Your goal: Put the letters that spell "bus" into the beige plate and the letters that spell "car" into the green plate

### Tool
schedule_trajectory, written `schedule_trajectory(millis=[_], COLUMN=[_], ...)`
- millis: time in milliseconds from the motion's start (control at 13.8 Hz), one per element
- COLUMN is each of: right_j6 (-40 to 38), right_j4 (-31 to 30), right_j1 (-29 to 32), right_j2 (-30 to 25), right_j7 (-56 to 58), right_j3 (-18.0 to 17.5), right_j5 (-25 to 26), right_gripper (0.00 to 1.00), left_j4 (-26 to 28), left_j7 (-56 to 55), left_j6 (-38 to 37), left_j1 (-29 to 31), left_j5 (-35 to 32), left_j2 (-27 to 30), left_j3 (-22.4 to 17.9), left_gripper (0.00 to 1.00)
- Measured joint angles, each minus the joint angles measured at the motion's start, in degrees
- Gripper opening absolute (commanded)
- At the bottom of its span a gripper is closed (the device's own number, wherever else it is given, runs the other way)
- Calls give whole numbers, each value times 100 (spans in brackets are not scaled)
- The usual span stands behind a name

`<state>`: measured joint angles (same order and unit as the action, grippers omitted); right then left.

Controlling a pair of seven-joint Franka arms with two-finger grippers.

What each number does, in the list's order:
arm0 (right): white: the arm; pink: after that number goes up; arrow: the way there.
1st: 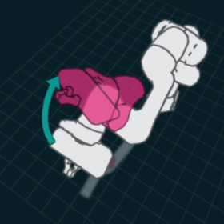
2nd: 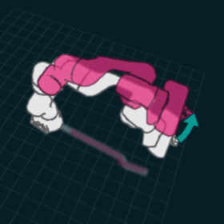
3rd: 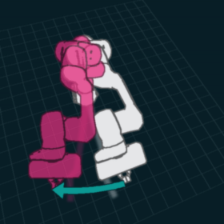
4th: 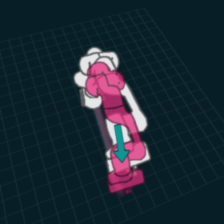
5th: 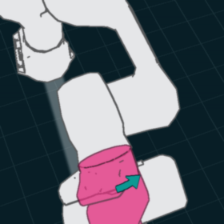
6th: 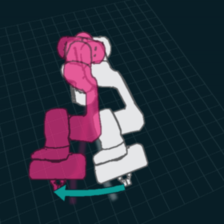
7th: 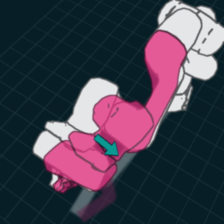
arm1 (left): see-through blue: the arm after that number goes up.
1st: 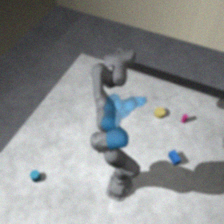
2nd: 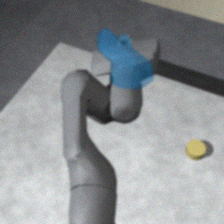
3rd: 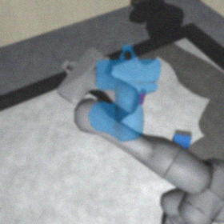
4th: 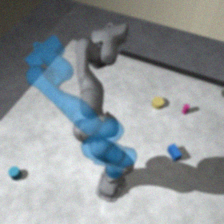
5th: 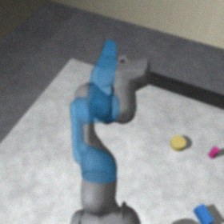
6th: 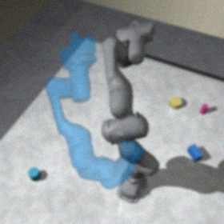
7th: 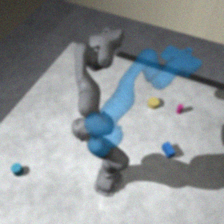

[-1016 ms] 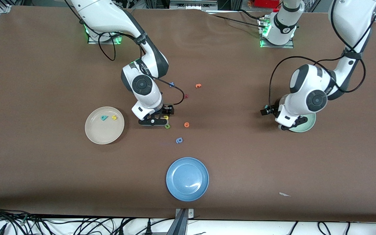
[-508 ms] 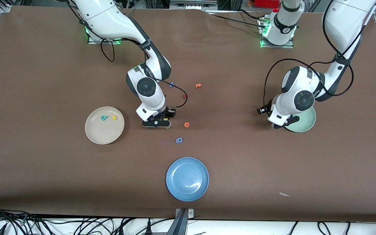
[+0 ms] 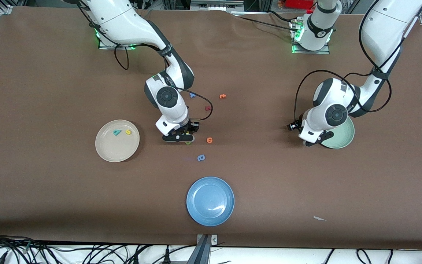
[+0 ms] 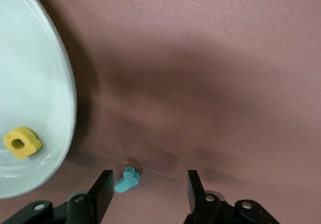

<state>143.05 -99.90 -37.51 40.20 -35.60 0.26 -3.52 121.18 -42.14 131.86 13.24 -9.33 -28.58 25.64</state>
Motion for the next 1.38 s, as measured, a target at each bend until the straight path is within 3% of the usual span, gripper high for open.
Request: schedule_trajectory(millis=[145, 218, 653, 944, 1089, 1379], right_j6=[0, 0, -10, -710, -1241, -1669], right_j4=[14, 15, 116, 195, 188, -8], right_j1=[-8, -9, -7, 75, 93, 154], right_j2=[-2, 0, -68, -504, -650, -681], right_j7=[0, 0, 0, 495, 1035, 1809], right_j3=[1, 1, 100, 806, 1256, 1978], right_j5=[6, 7, 8, 9, 8, 8], right_gripper=[6, 1, 1, 1, 1, 1], left_j4=[170, 229, 311, 427, 462, 479], left_j7=[0, 0, 74, 168, 181, 180], left_j6=[302, 361, 395, 395, 395, 398], left_j1=[42, 47, 88, 159, 163, 163], left_j5=[-6, -6, -10, -14, -15, -15], left_j2=[-1, -1, 16, 91, 117, 147], left_j3=[-11, -14, -14, -13, -11, 3], left_gripper=[68, 68, 69, 66, 60, 28])
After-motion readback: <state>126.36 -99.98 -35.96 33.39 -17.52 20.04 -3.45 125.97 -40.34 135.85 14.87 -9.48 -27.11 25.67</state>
